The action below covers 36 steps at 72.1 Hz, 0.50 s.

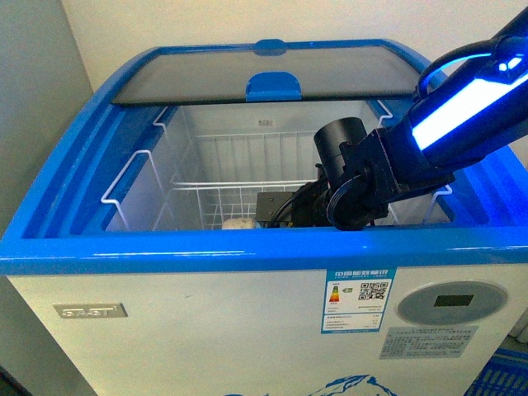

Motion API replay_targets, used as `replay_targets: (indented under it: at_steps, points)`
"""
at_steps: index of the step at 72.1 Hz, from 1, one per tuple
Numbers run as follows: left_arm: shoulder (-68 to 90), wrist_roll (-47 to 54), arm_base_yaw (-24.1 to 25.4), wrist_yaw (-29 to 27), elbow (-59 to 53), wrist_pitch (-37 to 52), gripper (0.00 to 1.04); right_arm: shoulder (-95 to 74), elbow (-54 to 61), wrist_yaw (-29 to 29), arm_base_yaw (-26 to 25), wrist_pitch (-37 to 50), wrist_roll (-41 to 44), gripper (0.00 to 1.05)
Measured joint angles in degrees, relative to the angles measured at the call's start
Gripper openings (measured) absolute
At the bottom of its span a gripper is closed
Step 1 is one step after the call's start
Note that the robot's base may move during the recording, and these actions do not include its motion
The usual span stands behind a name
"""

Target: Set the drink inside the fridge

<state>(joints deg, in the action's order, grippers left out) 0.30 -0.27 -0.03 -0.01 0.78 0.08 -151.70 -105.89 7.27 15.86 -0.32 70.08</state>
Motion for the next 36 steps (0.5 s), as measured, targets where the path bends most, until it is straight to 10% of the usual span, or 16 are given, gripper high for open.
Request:
replay_targets:
  at_steps: [18,36]
  points:
    - [0.00,0.00,0.00,0.00,0.00,0.00,0.97,-1.03,-0.02,-1.20,0.15,2.75,-1.29,0.41]
    - [0.00,0.00,0.00,0.00,0.00,0.00,0.97,-0.59,-0.24,-0.33,0.26,3.65,-3.58,0.84]
